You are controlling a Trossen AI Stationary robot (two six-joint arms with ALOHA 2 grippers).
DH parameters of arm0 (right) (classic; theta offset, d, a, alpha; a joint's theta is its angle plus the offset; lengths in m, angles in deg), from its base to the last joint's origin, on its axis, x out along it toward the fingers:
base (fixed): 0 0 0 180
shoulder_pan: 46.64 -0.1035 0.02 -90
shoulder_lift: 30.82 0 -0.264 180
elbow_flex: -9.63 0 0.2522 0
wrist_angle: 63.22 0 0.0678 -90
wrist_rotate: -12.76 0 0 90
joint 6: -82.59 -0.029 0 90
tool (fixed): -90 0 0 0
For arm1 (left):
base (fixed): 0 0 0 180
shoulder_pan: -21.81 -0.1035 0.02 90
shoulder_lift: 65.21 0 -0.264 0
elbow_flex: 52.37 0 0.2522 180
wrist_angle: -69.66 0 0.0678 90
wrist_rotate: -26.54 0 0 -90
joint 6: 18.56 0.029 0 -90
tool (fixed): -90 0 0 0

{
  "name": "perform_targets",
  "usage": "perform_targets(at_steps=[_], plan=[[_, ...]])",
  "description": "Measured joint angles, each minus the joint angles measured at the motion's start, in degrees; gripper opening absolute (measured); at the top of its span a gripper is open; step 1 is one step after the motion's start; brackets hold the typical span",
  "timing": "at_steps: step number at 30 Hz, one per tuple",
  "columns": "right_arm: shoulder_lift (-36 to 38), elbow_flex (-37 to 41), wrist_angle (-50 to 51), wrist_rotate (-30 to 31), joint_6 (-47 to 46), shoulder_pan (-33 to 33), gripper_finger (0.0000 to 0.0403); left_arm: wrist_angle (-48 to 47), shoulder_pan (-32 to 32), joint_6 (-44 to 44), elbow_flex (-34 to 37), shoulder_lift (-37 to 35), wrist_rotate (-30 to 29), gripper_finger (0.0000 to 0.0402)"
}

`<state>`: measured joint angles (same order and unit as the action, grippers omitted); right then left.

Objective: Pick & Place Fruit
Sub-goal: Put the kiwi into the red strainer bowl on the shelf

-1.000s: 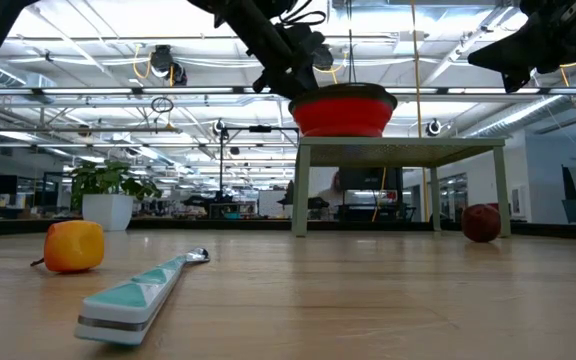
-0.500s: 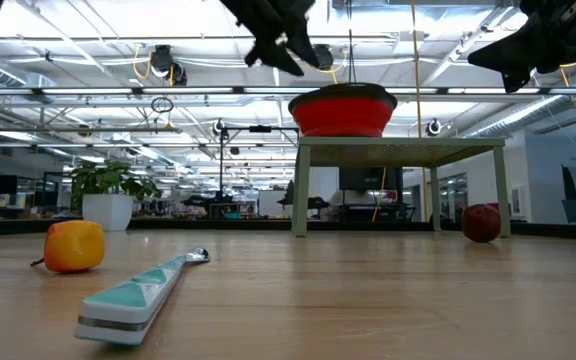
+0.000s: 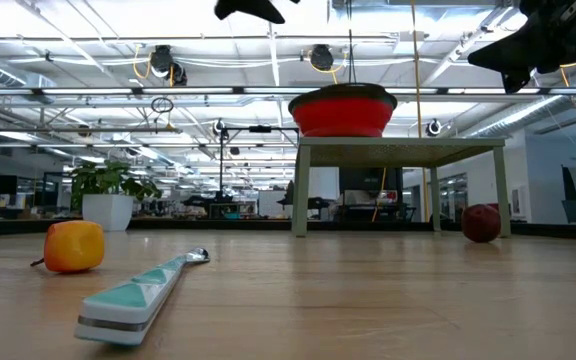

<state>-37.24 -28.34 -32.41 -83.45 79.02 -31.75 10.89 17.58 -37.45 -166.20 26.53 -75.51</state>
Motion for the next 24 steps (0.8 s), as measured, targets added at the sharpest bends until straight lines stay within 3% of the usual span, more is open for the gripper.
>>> perform_targets(at_steps=[11, 24], plan=[[0.0, 0.0, 2.3, 0.0, -2.6, 0.0, 0.0000, -3.4, 6.2, -5.6, 2.2, 0.2, -2.1, 0.0225], [0.0, 0.0, 5.6, 0.0, -3.4, 0.0, 0.0000, 1.3, 11.1, -15.4, 12.0, 0.2, -2.1, 0.0225]])
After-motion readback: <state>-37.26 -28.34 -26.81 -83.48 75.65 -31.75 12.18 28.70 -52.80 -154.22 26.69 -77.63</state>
